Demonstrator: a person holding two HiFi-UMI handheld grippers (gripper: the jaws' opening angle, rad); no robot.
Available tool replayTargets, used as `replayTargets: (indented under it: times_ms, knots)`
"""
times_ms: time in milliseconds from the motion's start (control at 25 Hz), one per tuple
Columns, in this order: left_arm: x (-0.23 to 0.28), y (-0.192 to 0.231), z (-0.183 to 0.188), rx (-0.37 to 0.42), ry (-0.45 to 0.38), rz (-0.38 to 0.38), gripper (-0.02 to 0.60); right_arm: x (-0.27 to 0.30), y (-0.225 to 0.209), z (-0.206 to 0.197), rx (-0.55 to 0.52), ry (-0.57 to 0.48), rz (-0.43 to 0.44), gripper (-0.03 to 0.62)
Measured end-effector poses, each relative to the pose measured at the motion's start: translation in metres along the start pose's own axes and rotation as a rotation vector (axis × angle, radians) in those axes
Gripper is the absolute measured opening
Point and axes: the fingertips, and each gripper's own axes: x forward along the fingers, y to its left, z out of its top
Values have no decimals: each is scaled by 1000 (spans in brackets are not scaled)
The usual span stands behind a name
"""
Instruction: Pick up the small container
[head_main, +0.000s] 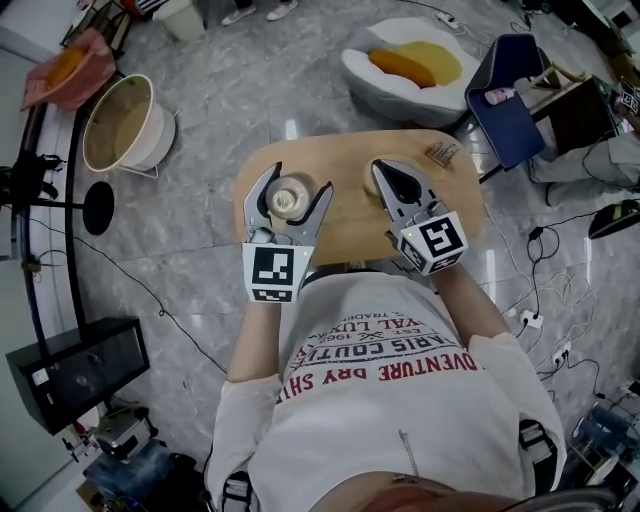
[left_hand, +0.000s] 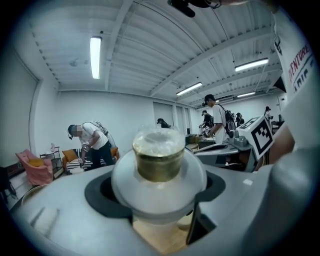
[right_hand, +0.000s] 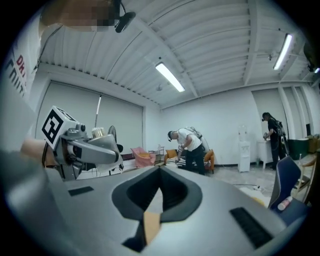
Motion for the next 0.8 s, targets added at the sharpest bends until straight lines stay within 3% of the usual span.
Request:
replayTargets:
  times_ms: [200,800]
  knots:
    - [-5,1,5,3,-6,17,342,-3,2,13,-63,-19,19,-5]
    - [0,-2,-1,-9,8,27,342,-2,4,14,-91,-24,81,-5]
